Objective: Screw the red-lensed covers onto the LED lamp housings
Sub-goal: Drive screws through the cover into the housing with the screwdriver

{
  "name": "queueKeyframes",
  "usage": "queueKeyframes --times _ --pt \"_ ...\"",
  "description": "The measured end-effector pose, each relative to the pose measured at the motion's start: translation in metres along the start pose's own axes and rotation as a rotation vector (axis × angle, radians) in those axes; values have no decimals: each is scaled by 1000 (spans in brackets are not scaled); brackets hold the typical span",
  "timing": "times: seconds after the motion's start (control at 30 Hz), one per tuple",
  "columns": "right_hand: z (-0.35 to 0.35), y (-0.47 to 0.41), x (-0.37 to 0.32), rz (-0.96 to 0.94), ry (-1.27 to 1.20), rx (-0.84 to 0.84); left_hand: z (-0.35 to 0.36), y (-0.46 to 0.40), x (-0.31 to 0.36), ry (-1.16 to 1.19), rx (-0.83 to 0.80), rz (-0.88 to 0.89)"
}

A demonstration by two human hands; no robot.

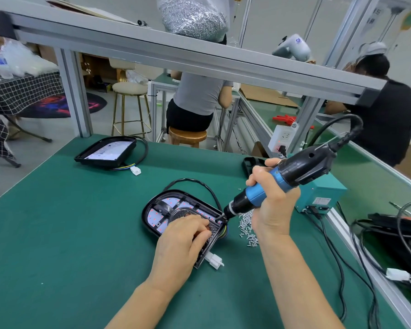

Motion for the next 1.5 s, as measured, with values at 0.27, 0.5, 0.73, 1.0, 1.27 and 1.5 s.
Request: queueKeyframes --times 0.27,0.5,0.73,1.0,1.27,1.5 --pt "2 1 -2 4 23 -44 0 -1 1 -10 9 24" --pt "0 1 -4 10 30 -13 -1 -2 2 -12 4 26" --pt "-13 3 -11 4 -7 59 -6 -6 11 7 3 -5" --pt "-53 15 -28 63 -325 181 -8 -10 19 366 54 -286" --pt "-89 42 -27 161 -482 312 2 0 24 856 27 -572" --pt "-114 66 -22 106 -361 402 9 -6 43 512 -139 -376"
Point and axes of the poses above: each hand's wrist, its own y-axis away from the middle knuckle, its own z-axis out of the palm, x = y × z, the point moved 5 cm from there along -y, towards the middle knuckle, and after that the axes turned 12 degrees about y, right-handed, at the moved point
